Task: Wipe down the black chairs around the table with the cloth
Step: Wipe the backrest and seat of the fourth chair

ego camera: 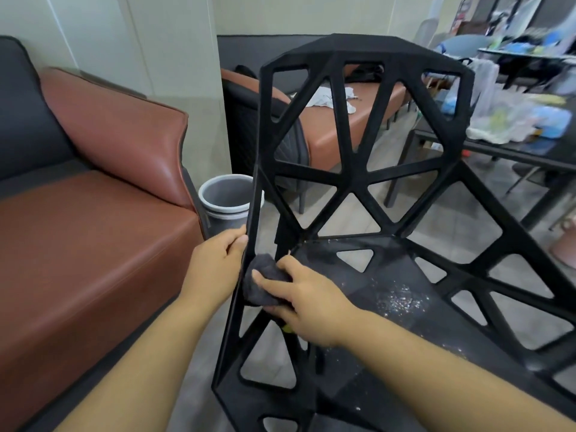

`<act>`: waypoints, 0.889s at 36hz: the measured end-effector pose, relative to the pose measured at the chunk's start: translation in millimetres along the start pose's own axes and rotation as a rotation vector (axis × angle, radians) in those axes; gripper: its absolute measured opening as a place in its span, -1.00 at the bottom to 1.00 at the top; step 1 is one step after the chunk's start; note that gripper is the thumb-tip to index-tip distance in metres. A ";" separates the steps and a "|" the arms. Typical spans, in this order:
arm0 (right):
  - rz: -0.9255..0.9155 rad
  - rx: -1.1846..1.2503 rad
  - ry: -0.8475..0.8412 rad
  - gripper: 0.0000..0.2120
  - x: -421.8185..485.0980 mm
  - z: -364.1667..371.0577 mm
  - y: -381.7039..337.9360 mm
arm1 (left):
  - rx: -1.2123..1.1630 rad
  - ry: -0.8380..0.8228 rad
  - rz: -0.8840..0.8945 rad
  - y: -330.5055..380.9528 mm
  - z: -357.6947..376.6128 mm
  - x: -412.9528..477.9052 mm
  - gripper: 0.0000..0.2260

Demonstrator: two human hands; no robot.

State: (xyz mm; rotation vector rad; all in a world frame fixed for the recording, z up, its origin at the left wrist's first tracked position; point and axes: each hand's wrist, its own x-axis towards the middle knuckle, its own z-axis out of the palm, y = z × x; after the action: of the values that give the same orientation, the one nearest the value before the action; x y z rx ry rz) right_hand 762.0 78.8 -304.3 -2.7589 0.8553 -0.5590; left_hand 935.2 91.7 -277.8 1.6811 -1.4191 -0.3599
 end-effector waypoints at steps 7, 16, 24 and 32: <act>0.353 0.132 0.154 -0.52 36.9 1.6 0.2 | 0.040 -0.029 0.011 -6.6 -2.1 4.4 -0.77; -0.029 0.122 0.139 -0.54 -3.8 13.0 -23.3 | -0.010 -0.034 0.023 -8.8 -2.0 3.4 -0.76; 0.115 0.178 0.183 -0.51 7.4 13.5 -27.3 | 0.064 -0.167 0.019 -7.0 -14.4 9.4 -0.76; -0.302 0.005 -0.052 -0.58 -41.9 18.6 -52.0 | 0.344 -0.207 0.058 7.4 -11.8 -5.4 -0.66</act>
State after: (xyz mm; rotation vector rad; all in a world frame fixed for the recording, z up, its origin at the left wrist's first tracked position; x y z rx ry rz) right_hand 763.8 146.7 -318.2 -2.9023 0.4265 -0.5333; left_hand 936.9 102.0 -267.1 1.9135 -1.7576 -0.2732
